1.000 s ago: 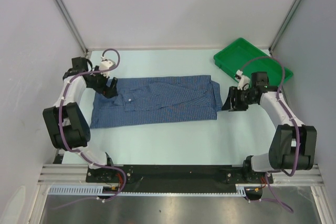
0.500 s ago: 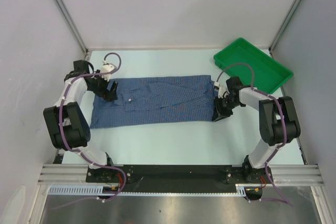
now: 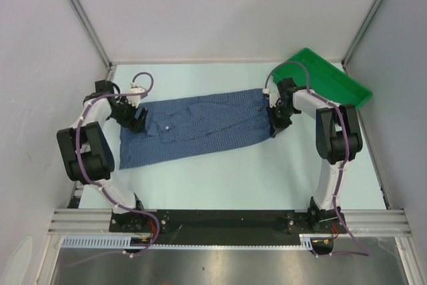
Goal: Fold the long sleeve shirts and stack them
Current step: Fold the shirt
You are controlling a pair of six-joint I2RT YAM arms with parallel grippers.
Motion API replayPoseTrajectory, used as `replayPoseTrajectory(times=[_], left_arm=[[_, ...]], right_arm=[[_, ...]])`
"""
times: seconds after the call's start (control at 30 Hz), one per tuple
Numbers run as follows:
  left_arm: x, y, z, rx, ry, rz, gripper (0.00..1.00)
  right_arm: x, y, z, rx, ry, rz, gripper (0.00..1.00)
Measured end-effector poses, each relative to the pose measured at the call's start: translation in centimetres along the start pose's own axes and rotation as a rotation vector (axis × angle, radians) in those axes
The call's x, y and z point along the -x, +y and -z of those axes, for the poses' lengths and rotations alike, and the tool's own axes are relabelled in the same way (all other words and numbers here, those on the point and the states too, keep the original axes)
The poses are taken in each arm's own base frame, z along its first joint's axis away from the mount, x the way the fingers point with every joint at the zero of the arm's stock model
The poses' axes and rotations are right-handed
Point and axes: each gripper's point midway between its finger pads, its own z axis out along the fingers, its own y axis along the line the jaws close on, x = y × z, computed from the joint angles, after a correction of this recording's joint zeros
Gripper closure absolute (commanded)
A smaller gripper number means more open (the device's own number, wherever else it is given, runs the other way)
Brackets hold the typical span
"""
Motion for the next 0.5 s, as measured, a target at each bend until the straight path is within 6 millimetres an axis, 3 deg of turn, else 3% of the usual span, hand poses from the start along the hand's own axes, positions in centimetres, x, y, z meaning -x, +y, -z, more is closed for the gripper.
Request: replayPoseTrajectory(times=[0.13, 0.27, 0.4, 0.5], left_arm=[[0.9, 1.6, -0.6, 0.01, 0.005, 0.0, 0.17], [4.8, 5.4, -1.2, 0.046, -0.047, -0.036, 0.2], [7.8, 8.7, -2.5, 0.06, -0.061, -0.075, 0.23], [8.1, 9.8, -4.5, 0.042, -0.039, -0.099, 0.25]], right_arm=[[1.0, -1.3, 0.2, -0.045, -0.019, 0.033, 1.0], [1.0, -1.4, 0.3, -0.051, -0.019, 0.045, 1.0], [1.0, -1.3, 0.3, -0.07, -0.014, 0.075, 0.62], [0.9, -1.2, 0.6, -0.082, -0.009, 0.085, 0.52]])
